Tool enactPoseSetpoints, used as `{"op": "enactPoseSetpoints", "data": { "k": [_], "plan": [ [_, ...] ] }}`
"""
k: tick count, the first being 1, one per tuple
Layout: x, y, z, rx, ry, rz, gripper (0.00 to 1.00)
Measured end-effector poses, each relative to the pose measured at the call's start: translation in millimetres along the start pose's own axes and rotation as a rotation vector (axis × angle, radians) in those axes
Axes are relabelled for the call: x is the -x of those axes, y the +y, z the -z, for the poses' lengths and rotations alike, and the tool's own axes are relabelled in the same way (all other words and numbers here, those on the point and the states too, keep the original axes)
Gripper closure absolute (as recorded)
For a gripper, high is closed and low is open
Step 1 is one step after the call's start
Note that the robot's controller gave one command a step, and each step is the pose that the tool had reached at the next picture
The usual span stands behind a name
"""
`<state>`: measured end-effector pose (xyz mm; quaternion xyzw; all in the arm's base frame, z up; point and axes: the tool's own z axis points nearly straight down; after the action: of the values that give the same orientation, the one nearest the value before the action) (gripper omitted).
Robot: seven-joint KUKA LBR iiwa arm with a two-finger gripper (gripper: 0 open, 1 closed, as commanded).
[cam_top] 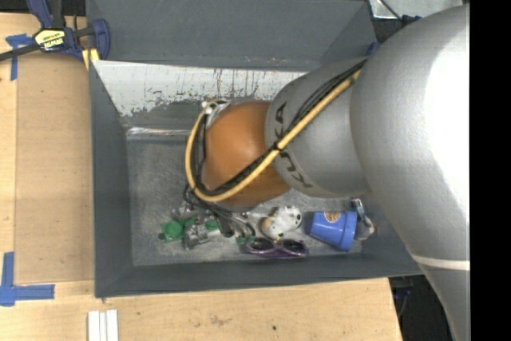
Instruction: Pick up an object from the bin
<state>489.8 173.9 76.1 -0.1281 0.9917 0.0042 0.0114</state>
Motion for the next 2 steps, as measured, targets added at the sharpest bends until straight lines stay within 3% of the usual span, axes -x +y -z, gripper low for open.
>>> {"op": "enactPoseSetpoints", "data": {
  "k": [2],
  "plan": [
    [-1.4,-0.2,2.6,-0.001,0.008,0.001,1.00]
  ]
}}
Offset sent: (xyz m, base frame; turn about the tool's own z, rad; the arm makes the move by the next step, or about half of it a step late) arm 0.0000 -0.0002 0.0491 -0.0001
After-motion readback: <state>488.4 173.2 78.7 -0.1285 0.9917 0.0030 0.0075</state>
